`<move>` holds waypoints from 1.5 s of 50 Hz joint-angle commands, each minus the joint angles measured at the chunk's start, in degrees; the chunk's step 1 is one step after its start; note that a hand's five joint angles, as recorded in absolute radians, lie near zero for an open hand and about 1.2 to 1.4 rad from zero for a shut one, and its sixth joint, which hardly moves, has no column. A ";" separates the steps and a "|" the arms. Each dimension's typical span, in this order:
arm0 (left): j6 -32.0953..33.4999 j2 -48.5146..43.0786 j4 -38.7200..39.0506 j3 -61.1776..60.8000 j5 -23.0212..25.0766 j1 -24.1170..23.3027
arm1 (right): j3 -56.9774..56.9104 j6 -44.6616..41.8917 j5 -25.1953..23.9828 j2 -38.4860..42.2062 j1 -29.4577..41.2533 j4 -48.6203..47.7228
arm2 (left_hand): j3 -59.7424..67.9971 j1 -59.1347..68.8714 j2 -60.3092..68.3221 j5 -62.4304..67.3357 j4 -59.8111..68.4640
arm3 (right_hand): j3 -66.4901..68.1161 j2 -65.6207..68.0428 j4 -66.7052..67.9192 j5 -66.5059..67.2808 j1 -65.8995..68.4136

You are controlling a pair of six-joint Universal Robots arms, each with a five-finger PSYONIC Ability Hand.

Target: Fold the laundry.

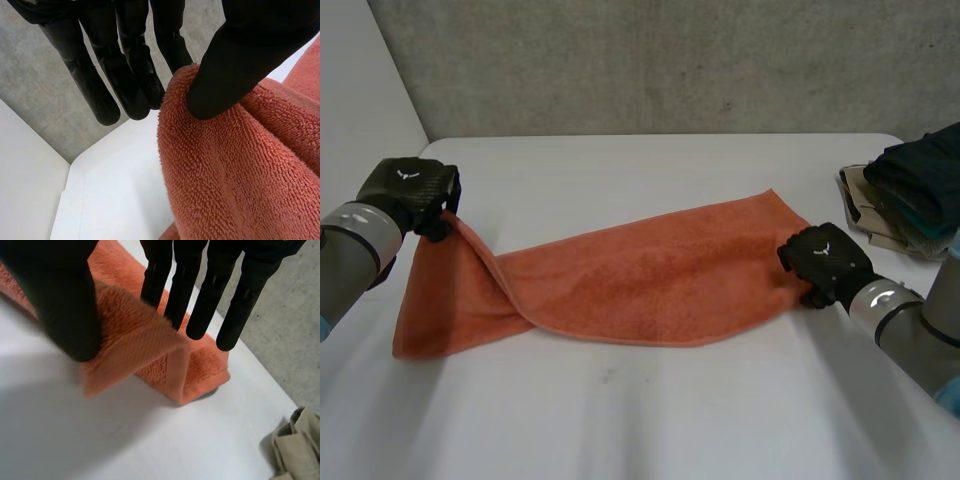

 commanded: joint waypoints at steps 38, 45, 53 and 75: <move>13.87 -2.61 -15.35 7.84 5.45 7.56 | -36.59 -8.41 10.11 -1.81 -4.82 55.46 | 11.59 12.56 11.21 13.43 11.02 | 31.07 30.87 31.11 32.03 31.01; 13.45 -14.67 -5.70 26.02 3.24 4.39 | -53.28 1.33 13.12 8.41 -1.48 44.43 | 11.59 12.56 11.21 13.43 11.02 | 31.07 30.87 31.11 32.03 31.01; 0.72 -14.08 24.26 35.82 -2.29 4.39 | -54.12 17.51 16.37 4.48 -0.50 6.03 | 11.59 12.56 11.21 13.43 11.02 | 31.07 30.87 31.11 32.03 31.01; -4.40 -15.91 25.27 18.61 3.50 4.83 | -49.28 15.42 12.77 13.69 3.98 10.36 | 11.59 12.56 11.21 13.43 11.02 | 31.07 30.87 31.11 32.03 31.01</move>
